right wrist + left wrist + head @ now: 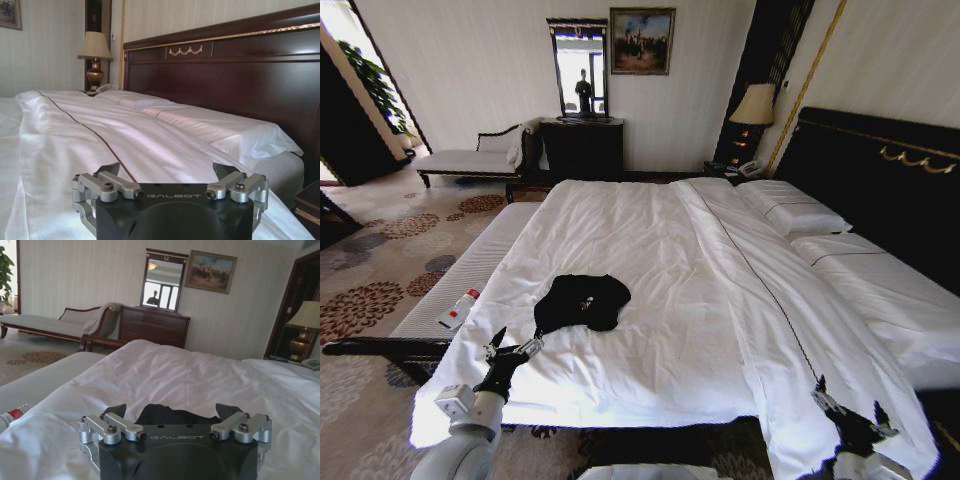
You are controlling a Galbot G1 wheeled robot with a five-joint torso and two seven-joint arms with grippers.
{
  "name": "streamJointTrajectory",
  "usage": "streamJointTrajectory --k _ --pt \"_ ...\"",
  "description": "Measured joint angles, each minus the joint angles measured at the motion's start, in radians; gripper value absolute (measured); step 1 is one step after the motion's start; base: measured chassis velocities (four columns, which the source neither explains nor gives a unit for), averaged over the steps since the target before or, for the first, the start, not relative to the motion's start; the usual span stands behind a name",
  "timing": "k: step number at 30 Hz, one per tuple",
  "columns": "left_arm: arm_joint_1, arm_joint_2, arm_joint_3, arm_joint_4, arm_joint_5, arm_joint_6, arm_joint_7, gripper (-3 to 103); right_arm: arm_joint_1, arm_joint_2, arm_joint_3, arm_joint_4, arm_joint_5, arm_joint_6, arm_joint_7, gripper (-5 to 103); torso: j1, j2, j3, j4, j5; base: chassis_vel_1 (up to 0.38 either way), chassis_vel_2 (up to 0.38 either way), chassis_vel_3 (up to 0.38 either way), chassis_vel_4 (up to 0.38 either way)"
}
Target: Fold the clothes on the bed.
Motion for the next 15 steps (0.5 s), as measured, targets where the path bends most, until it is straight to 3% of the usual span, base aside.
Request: streamJointTrajectory --k 6,11,15 --pt "0.023 0.008 -0.005 -0.001 0.072 0.002 0.031 103 0.001 0.001 -0.001 0.0 0.0 0.001 0.0 100 0.0 0.0 0.0 0.0001 0.0001 0.0 0.0 0.0 0.0" --pt "0.015 0.005 -0.006 0.007 0.08 0.001 0.011 90 -0.001 0.012 -0.005 -0.001 -0.001 0.003 0.001 100 0.0 0.0 0.0 0.0 0.0001 0.0 0.0 0.0 0.0" --pt "0.017 0.007 -0.018 0.009 0.077 0.001 0.007 97 -0.004 0.019 -0.01 -0.001 -0.008 0.006 0.001 100 0.0 0.0 0.0 0.0 0.0002 -0.001 0.009 -0.053 -0.045"
